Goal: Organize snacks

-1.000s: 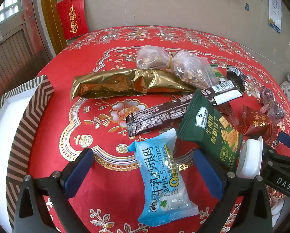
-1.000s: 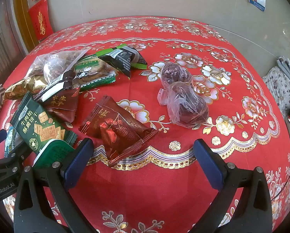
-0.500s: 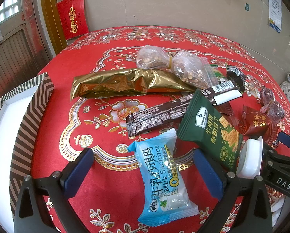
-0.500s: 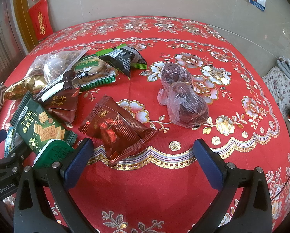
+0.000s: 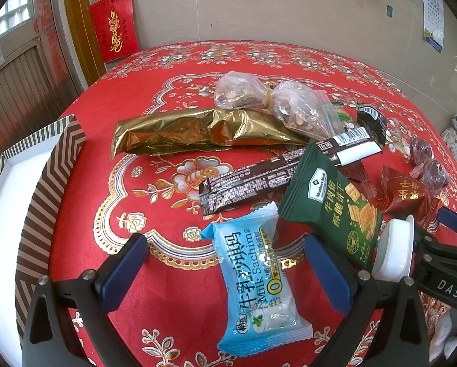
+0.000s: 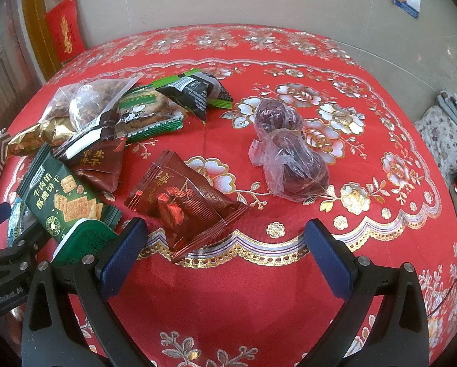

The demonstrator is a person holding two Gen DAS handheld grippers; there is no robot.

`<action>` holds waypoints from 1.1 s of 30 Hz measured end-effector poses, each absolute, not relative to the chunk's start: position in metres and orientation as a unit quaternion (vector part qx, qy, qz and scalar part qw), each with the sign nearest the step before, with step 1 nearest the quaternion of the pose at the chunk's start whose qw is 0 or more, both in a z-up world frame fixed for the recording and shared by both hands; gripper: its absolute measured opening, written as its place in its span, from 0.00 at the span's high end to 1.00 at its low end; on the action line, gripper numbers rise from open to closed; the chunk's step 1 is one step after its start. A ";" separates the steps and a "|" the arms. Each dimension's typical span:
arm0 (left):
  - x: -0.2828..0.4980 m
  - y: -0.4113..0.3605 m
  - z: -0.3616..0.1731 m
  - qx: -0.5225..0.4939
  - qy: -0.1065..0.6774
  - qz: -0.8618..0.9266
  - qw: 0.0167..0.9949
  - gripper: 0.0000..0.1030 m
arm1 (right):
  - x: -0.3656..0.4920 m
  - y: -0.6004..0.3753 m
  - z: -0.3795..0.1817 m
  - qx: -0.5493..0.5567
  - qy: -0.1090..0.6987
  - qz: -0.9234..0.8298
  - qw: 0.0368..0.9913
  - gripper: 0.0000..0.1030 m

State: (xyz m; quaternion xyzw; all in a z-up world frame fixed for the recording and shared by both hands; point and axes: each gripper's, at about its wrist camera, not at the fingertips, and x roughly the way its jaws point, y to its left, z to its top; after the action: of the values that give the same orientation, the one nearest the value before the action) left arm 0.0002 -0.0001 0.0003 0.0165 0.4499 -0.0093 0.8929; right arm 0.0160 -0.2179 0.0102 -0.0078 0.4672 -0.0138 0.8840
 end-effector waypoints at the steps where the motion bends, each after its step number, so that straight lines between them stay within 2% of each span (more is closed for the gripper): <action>1: 0.000 0.000 0.001 0.019 0.453 -0.015 0.891 0.00 | 0.016 -0.218 0.012 -0.008 0.471 -0.011 0.882 0.00; 5: -0.014 0.004 0.016 0.039 0.422 -0.004 0.906 0.00 | 0.021 -0.232 0.021 0.023 0.484 -0.016 0.875 0.00; 8: -0.027 0.003 0.034 0.061 0.390 -0.002 0.919 0.00 | 0.010 -0.239 0.045 0.049 0.456 -0.001 0.888 0.00; 15: -0.037 0.012 0.059 0.057 0.358 -0.017 0.932 0.00 | -0.012 -0.221 0.087 0.003 0.405 0.023 0.914 0.00; 22: -0.043 0.017 0.062 0.057 0.352 -0.020 0.934 0.00 | -0.021 -0.197 0.093 -0.044 0.383 0.041 0.922 0.00; 33: -0.046 0.023 0.059 0.045 0.356 -0.018 0.933 0.00 | -0.025 -0.179 0.085 -0.057 0.382 0.076 0.919 0.00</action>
State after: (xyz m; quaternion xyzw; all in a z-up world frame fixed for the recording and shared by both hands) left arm -0.0456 0.0234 0.0586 0.0451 0.3556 -0.0177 0.9334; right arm -0.0250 -0.1790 0.0853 -0.0573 0.3819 0.0756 0.9193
